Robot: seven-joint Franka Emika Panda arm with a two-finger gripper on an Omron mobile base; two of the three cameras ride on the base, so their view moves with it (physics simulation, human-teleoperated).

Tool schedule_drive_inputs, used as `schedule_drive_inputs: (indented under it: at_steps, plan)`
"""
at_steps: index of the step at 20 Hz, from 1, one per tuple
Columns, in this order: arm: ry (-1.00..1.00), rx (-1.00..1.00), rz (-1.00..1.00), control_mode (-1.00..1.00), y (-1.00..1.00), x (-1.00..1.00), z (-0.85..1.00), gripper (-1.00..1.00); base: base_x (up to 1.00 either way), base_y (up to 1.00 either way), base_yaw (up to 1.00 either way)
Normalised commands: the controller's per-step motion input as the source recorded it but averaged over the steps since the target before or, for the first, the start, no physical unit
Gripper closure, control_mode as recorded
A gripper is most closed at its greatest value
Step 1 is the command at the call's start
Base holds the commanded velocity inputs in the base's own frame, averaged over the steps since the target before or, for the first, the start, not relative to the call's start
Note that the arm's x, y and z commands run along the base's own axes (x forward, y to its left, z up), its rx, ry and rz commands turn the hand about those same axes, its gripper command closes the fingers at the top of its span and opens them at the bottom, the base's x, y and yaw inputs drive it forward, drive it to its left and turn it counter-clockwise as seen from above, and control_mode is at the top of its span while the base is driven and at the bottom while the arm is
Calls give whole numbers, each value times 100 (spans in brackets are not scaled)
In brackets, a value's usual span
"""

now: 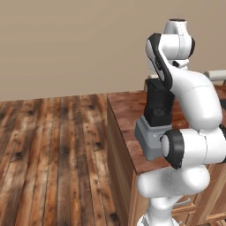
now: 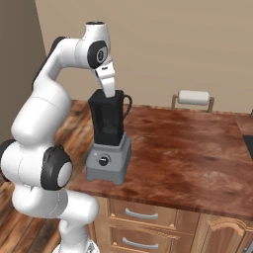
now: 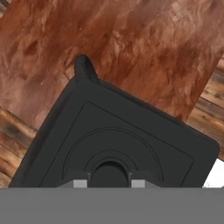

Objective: Close the lid blender by securely placing the lid on top.

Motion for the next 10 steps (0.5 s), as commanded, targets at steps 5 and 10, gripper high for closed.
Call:
schedule_drive_inputs:
  at_steps: [5,10]
  plan:
    - [-1,0,-7,-100,0,0,-19,-100,0,0,0]
    - [0,0,-5,-100,0,0,-10,-100,0,0,0]
